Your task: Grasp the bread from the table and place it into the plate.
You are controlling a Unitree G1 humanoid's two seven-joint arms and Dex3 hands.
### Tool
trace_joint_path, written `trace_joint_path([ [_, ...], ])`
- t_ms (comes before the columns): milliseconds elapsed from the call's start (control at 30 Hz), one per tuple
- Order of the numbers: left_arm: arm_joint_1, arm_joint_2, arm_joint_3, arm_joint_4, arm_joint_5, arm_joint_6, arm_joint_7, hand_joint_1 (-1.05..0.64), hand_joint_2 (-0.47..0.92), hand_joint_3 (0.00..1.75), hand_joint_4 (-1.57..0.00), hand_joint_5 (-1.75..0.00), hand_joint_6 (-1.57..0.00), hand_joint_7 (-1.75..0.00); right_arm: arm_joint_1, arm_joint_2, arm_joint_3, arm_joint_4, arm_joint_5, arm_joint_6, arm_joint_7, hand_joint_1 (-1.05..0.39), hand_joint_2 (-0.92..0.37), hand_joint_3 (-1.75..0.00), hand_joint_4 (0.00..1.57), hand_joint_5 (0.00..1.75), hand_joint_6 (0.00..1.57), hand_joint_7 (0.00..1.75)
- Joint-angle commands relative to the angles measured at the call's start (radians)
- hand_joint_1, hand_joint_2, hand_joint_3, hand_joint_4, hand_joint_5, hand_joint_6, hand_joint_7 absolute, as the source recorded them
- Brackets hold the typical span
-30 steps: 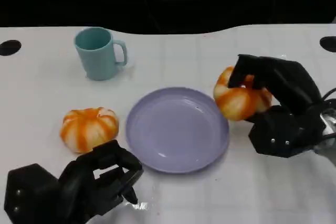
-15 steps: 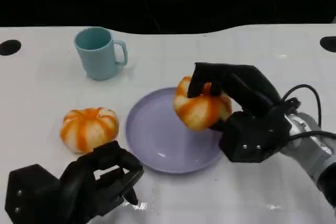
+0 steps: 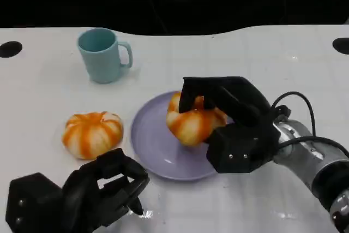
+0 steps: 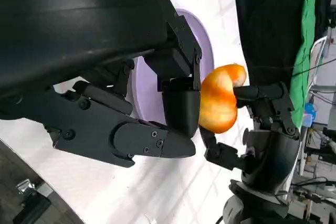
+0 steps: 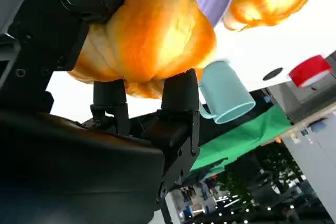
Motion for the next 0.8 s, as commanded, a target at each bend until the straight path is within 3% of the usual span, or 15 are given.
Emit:
trace_joint_path([
  [33,0.003,0.01,0.006,-0.006,0.003,-0.008,0.005,-0.52,0.92,0.25,-0.73,-1.75,-0.74,-1.38,-0.02,-0.006,-0.01,0.009,0.025,0.007,0.031,-0.11,-0.44,-0.93,0.75,1.52,0.83,0.77],
  [67,0.004,0.01,0.006,-0.008,0.004,-0.007,0.006,-0.52,0.92,0.25,-0.74,-1.75,-0.74,-1.38,-0.018,-0.008,-0.011,0.007,0.029,0.009,0.041,-0.12,-0.46,-0.88,0.74,1.48,0.83,0.7],
  [200,0.005,0.01,0.008,-0.009,-0.001,-0.007,0.003,-0.51,0.92,0.26,-0.74,-1.75,-0.74,-1.38,-0.019,-0.027,0.006,-0.002,0.014,0.001,0.073,-0.26,-0.63,-0.53,0.57,0.76,0.71,0.26],
  [333,0.006,0.01,0.006,-0.015,0.004,-0.001,0.01,-0.51,0.92,0.26,-0.74,-1.75,-0.74,-1.38,-0.022,-0.051,0.029,-0.031,-0.01,0.031,0.131,-0.43,-0.87,-0.18,0.38,0.4,0.55,0.04],
  [500,0.006,0.011,0.008,-0.015,-0.002,-0.001,0.005,-0.51,0.92,0.26,-0.73,-1.75,-0.74,-1.39,-0.003,-0.073,0.024,-0.091,0.01,0.058,0.214,-0.57,-0.92,-0.12,0.24,0.28,0.42,0.0],
  [800,0.008,0.012,0.009,-0.017,-0.005,-0.004,0.001,-0.51,0.92,0.27,-0.72,-1.75,-0.73,-1.39,0.049,-0.125,0.007,-0.213,0.054,0.092,0.328,-0.61,-0.92,-0.17,0.2,0.25,0.38,0.0],
])
